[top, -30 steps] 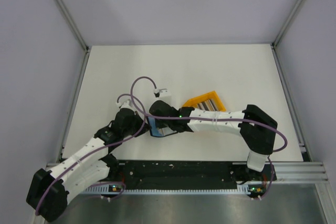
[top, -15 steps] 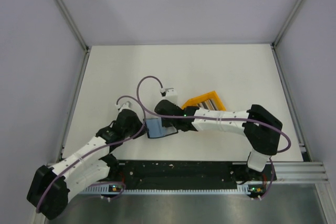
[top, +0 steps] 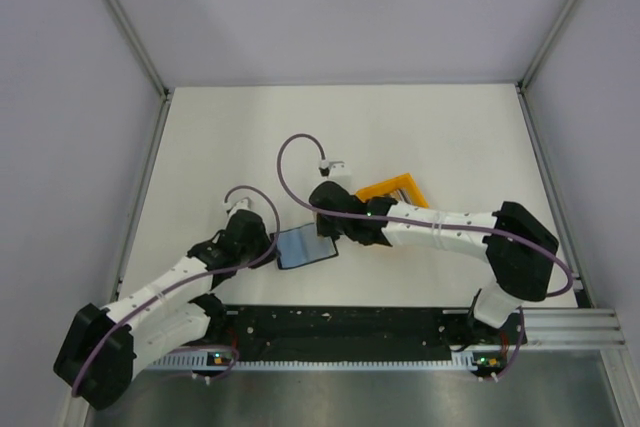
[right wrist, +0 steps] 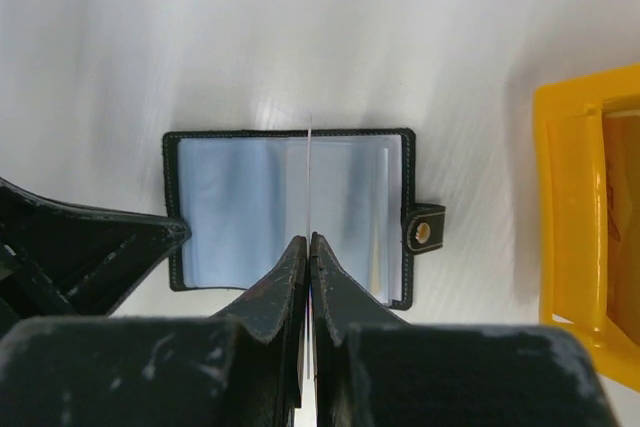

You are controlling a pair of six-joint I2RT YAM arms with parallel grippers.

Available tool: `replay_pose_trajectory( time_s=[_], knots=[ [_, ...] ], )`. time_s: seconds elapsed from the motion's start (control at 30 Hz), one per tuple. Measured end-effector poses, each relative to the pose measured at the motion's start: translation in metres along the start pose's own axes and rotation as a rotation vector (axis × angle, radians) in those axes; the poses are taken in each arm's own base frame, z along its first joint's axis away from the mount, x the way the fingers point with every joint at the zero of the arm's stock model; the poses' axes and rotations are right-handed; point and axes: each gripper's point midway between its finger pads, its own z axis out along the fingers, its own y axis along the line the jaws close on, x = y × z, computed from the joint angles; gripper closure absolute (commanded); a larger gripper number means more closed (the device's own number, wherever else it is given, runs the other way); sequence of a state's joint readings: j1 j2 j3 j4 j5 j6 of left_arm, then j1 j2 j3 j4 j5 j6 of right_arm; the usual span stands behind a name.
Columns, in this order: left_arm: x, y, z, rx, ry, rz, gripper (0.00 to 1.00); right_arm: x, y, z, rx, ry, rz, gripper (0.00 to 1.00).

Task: Put the credit cards into the card holder
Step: Turn over the card slot in the card holder.

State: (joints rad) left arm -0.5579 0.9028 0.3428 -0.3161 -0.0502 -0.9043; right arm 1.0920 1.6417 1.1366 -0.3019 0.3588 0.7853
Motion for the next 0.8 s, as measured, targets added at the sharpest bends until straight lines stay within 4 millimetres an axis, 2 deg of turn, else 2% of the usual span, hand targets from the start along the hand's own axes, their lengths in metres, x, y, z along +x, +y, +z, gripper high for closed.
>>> replay_pose_trajectory(
  time_s=[0.3,0.8],
  knots=[
    [0.003,0.003,0.007,-0.019,0.015,0.018,1.0,0.037,-0.046,0.012,0.074,0.105,0.04,1.0],
    [0.002,0.003,0.008,-0.015,0.014,0.026,1.0,0.035,-0.042,0.017,0.037,0.114,0.084,1.0]
  ],
)
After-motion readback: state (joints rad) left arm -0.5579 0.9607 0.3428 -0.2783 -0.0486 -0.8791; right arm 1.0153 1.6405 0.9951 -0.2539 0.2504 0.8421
